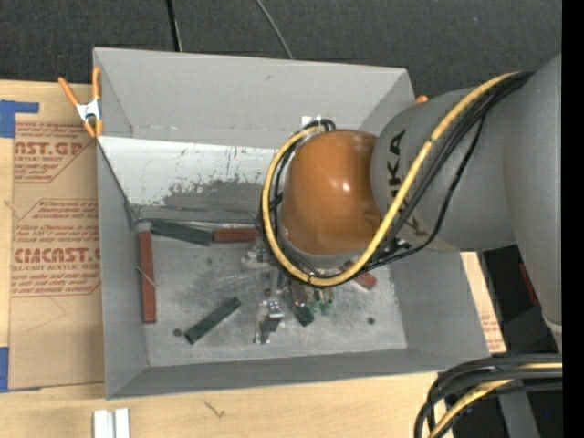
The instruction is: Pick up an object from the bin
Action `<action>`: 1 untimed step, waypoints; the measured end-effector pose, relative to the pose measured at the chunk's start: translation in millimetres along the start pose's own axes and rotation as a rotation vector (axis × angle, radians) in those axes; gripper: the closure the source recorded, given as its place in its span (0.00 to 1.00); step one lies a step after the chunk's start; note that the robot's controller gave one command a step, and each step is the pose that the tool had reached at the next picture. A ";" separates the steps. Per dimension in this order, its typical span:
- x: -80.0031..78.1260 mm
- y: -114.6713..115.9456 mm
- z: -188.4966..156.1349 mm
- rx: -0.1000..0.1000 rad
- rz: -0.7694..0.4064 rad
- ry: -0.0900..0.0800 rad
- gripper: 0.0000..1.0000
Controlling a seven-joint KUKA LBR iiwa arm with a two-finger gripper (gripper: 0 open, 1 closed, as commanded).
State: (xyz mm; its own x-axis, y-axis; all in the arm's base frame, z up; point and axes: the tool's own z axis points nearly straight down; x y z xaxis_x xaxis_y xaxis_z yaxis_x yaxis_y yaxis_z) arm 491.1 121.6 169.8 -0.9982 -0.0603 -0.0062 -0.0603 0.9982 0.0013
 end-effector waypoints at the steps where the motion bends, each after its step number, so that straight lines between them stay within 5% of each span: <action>1: -0.7 4.9 93.8 0.000 -0.055 0.011 1.00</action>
Offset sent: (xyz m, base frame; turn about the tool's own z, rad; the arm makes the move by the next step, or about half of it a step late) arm 0.0000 0.0000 0.0000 0.0000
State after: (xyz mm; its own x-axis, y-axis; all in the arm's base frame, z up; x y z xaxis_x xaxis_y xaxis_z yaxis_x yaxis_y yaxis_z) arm 492.1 126.7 76.0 -0.9933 -0.1153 0.0043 -0.1153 0.9933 0.0014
